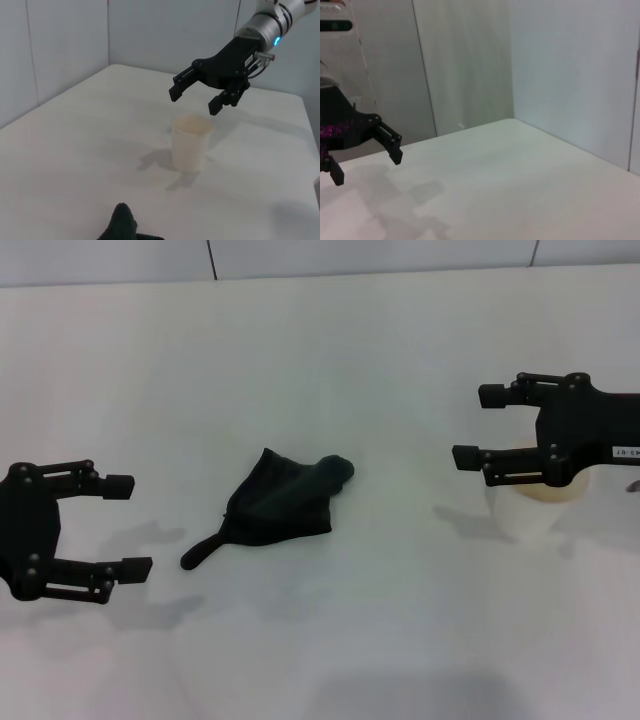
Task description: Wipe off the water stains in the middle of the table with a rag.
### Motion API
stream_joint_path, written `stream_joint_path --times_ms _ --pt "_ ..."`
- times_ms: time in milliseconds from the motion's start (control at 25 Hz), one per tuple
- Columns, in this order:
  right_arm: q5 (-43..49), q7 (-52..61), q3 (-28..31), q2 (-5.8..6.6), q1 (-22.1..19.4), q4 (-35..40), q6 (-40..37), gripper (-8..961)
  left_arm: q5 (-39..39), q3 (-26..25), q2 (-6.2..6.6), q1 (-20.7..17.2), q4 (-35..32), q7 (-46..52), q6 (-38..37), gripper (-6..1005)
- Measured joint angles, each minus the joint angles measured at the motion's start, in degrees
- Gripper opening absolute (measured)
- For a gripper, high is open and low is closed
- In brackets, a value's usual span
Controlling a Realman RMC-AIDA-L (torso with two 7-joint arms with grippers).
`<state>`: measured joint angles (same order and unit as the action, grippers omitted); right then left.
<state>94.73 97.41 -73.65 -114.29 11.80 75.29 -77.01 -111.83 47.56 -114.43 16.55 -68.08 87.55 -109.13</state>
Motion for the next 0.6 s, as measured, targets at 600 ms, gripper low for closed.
stream_joint_path --times_ms 600 --pt "0.3 0.6 0.6 0.24 0.4 0.0 -0.9 825 0.3 -0.1 -0.18 0.1 0.0 -0.2 0.1 894"
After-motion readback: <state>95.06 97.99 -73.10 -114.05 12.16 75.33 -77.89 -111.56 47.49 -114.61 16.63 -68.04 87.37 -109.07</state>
